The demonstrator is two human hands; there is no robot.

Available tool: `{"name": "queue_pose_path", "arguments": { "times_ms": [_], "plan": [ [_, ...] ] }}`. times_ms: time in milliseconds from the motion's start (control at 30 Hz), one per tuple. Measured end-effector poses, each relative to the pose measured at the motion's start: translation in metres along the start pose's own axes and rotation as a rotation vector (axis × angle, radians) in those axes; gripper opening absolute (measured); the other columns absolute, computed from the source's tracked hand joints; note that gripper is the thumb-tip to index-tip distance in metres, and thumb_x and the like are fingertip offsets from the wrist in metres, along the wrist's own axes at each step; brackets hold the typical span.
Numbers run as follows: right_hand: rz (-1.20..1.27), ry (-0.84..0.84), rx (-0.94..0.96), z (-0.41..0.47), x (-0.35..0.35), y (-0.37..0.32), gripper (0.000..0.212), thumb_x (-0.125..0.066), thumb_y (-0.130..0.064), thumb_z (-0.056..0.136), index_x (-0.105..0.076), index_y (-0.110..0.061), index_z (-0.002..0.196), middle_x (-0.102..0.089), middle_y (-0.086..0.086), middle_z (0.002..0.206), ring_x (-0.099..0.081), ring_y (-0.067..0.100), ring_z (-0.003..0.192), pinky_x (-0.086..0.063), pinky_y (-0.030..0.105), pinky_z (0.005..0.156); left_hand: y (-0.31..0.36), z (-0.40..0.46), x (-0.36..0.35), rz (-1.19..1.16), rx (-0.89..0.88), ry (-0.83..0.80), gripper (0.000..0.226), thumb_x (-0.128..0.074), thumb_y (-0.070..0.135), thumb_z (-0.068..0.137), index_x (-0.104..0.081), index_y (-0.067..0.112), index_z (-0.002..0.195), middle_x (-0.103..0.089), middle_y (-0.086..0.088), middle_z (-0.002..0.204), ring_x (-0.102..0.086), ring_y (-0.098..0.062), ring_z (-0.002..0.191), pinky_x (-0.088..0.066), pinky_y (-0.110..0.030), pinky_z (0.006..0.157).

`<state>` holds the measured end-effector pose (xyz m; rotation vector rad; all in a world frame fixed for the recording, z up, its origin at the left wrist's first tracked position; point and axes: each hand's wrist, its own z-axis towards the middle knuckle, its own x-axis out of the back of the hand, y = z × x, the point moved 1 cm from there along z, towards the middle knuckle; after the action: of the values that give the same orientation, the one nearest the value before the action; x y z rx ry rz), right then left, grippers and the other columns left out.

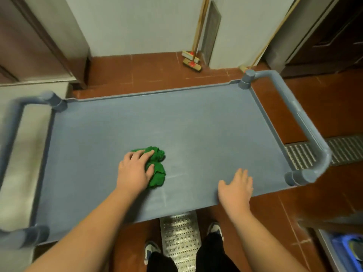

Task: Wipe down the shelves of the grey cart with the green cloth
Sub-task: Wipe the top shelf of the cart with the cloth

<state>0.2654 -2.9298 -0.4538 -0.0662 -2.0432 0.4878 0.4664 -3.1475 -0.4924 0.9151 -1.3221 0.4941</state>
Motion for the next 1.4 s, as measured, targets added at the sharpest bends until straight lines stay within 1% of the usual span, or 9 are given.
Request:
{"name": "queue_pose_path", "arguments": {
  "times_ms": [267,433,600,700,833,933,1067,1267,1400],
  "plan": [
    [0.175,-0.423,0.559,-0.124,-0.130,-0.126,0.071,-0.050,-0.015,0.095,-0.018,-0.018,0.158,-0.013,0.000,0.166,-0.010,0.012,0.152,-0.006,0.018,0.119,-0.084,-0.074,0.027,-0.088,0.087,0.002,0.049,-0.062,0.034,0.083,-0.056,0.031,0.131,-0.056,-0.007,0.135,-0.041,-0.035,0.126,-0.039,-0.043,0.108],
    [0.212,-0.573,0.700,-0.174,-0.181,-0.173,0.063,-0.048,-0.016,0.100,-0.022,-0.016,0.157,-0.014,0.005,0.165,-0.011,0.011,0.151,0.002,-0.005,0.102,-0.138,-0.113,0.034,-0.303,0.210,0.002,0.054,-0.056,0.032,0.086,-0.049,0.028,0.139,-0.045,-0.010,0.146,-0.030,-0.032,0.141,-0.014,-0.037,0.120],
    [0.222,-0.578,0.787,-0.189,-0.194,-0.184,0.061,-0.040,-0.017,0.103,-0.015,-0.023,0.158,-0.001,0.001,0.167,-0.008,0.010,0.152,-0.007,0.009,0.112,-0.138,-0.131,0.040,-0.600,0.391,0.071,0.070,-0.055,0.023,0.096,-0.017,0.019,0.154,-0.005,-0.005,0.162,0.003,-0.021,0.149,-0.005,-0.037,0.121],
    [0.241,-0.490,0.792,-0.175,-0.184,-0.177,0.061,-0.040,-0.011,0.100,-0.023,-0.026,0.157,-0.001,-0.002,0.166,-0.012,0.011,0.150,-0.013,0.019,0.119,-0.110,-0.121,0.036,-0.648,0.422,0.059,0.069,-0.052,0.019,0.097,-0.014,0.020,0.155,0.008,-0.005,0.162,0.011,-0.018,0.148,-0.006,-0.039,0.122],
    [0.304,-0.572,0.717,-0.134,-0.160,-0.153,0.052,-0.040,0.001,0.099,-0.046,-0.016,0.148,-0.021,0.000,0.163,-0.024,0.010,0.147,-0.010,-0.004,0.104,-0.062,-0.093,0.026,-0.717,0.500,0.102,0.063,-0.051,0.006,0.095,-0.025,0.014,0.152,-0.001,-0.006,0.162,0.001,-0.019,0.150,-0.009,-0.038,0.122],
    [0.318,-0.558,0.690,-0.095,-0.135,-0.125,0.053,-0.040,0.000,0.099,-0.043,-0.015,0.149,-0.023,0.001,0.163,-0.025,0.009,0.147,-0.007,-0.006,0.101,-0.011,-0.075,0.012,-0.768,0.467,0.067,0.064,-0.050,-0.001,0.093,-0.029,0.015,0.151,-0.007,-0.003,0.162,-0.006,-0.016,0.150,-0.010,-0.029,0.121],
    [0.357,-0.387,0.601,-0.028,-0.085,-0.068,0.055,-0.039,-0.003,0.100,-0.038,-0.020,0.152,-0.022,-0.005,0.163,-0.023,0.007,0.148,-0.012,0.007,0.111,0.093,-0.046,-0.015,-0.888,0.405,-0.037,0.065,-0.043,-0.009,0.091,-0.032,0.015,0.150,-0.012,0.000,0.161,-0.009,-0.007,0.147,-0.005,-0.003,0.108],
    [0.334,-0.242,0.497,0.064,-0.002,0.022,0.067,-0.047,-0.001,0.095,-0.029,-0.026,0.154,-0.027,0.000,0.161,-0.029,0.014,0.147,-0.020,0.019,0.114,0.226,-0.006,-0.056,-0.984,0.226,-0.176,0.073,-0.038,-0.016,0.082,-0.035,0.014,0.148,-0.016,0.007,0.155,-0.007,-0.004,0.144,-0.007,-0.013,0.114],
    [0.341,-0.189,0.480,0.087,0.020,0.033,0.077,-0.054,-0.005,0.088,-0.024,-0.024,0.156,-0.029,0.004,0.161,-0.032,0.022,0.146,-0.029,0.030,0.116,0.241,0.004,-0.055,-1.200,0.345,-0.097,0.071,-0.039,-0.020,0.076,-0.046,0.012,0.139,-0.041,-0.004,0.148,-0.042,-0.001,0.133,-0.033,-0.019,0.111]
  ]
}}
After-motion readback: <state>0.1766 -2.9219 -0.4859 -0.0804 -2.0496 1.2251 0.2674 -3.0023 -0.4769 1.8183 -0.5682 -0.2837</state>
